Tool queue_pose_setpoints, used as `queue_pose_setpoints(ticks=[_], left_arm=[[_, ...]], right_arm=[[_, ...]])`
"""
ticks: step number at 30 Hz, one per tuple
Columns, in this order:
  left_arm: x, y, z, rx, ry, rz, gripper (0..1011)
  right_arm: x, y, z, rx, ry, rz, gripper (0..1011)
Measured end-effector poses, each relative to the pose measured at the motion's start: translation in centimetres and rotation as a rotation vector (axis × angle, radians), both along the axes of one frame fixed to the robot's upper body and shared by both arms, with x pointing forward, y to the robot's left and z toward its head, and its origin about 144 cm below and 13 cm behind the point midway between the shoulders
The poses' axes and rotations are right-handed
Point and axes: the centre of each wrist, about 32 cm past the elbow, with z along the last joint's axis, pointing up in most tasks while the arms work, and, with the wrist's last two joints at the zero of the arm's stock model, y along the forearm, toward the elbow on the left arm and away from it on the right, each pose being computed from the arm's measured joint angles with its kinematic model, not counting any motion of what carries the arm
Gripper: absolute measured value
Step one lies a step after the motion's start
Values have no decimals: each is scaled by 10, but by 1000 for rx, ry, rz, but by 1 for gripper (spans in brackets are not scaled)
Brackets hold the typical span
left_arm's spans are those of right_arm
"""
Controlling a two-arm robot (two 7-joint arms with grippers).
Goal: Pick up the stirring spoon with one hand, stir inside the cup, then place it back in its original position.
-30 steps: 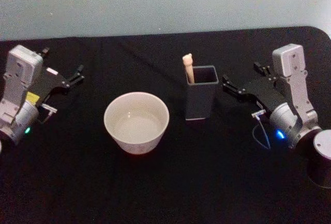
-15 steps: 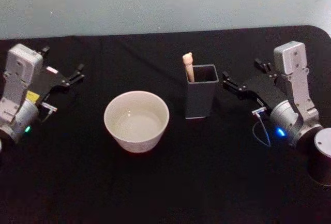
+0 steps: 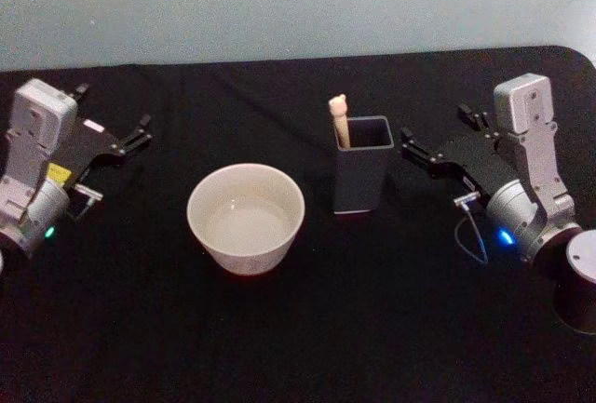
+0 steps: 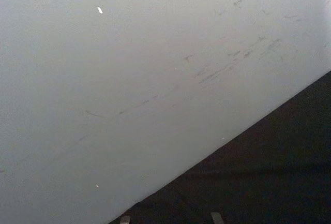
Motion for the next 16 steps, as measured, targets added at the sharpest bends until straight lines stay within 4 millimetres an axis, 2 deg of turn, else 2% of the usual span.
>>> queue_pose_setpoints(ticks=[16], left_arm=[[0, 0, 0, 0, 0, 0, 1001]], right_arm=[[0, 0, 0, 1, -2, 0, 1002]])
